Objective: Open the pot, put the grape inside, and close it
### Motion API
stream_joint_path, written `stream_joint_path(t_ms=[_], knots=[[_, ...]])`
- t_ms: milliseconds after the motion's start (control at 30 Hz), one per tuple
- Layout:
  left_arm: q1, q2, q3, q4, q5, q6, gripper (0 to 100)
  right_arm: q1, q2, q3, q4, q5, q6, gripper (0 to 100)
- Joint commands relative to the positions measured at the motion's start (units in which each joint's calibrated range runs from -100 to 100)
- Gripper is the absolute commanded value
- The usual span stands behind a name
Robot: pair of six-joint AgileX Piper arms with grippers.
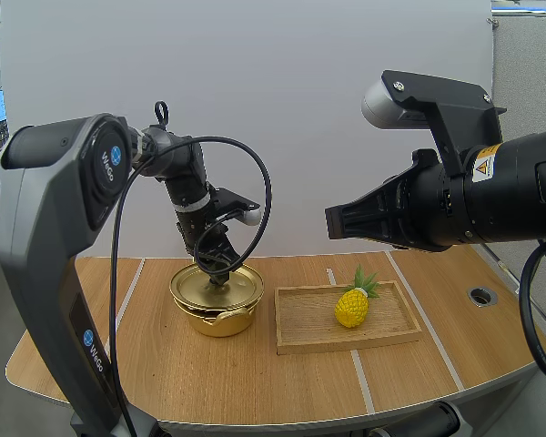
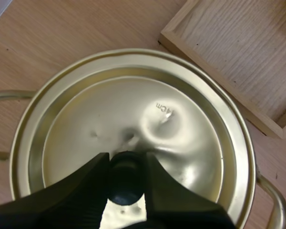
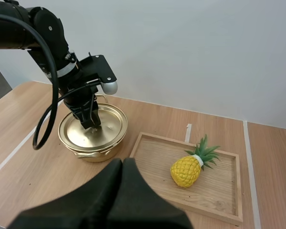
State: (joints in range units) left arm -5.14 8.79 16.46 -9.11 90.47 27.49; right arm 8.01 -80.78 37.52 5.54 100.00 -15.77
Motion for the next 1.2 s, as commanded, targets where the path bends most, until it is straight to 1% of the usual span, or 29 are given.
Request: stream_joint_path(t_ms=[0,167,333,400,467,500,567,600,633,733,767,1033,1167], knots=[[-0.10,1.43,0.08,0.03,-2.20,0.21,0,-0.20,-0.49,-0.05,-0.29,0.00,-0.05,0],[-0.10,1.95,0.08,1.20,-1.79,0.21,0,-0.20,-0.49,-0.05,-0.29,0.00,-0.05,0],[-0.10,1.95,0.08,2.64,1.61,0.21,0,-0.20,-0.49,-0.05,-0.29,0.00,-0.05,0],[-0.10,1.95,0.08,3.58,2.93,0.21,5,-0.20,-0.49,-0.05,-0.27,0.00,-0.05,0],[-0.10,1.95,0.08,3.94,4.00,0.21,17,-0.20,-0.49,-0.05,-0.27,0.00,-0.05,0],[-0.10,1.95,0.08,3.94,4.35,0.21,25,-0.20,-0.49,-0.05,-0.27,0.00,-0.05,0],[-0.10,1.95,0.08,3.94,5.33,0.21,45,-0.20,-0.49,-0.05,-0.27,0.00,-0.05,0],[-0.10,1.95,0.08,3.94,5.77,0.21,51,-0.20,-0.49,-0.05,-0.27,0.00,-0.05,0],[-0.10,1.95,0.08,3.94,6.20,0.21,65,-0.20,-0.49,-0.05,-0.27,0.00,-0.05,0],[-0.10,1.95,0.08,3.94,7.00,0.21,98,-0.20,-0.49,-0.05,-0.27,0.00,-0.05,0],[-0.10,1.95,0.08,3.94,7.35,0.21,100,-0.20,-0.49,-0.05,-0.27,0.00,-0.05,0],[-0.10,1.70,-3.14,3.82,9.53,-2.01,100,-0.20,-0.49,-0.05,-0.27,0.00,-0.05,0],[-0.10,-1.39,-6.01,3.82,9.53,-2.49,100,-0.20,-0.49,-0.05,-0.27,0.00,-0.05,0]])
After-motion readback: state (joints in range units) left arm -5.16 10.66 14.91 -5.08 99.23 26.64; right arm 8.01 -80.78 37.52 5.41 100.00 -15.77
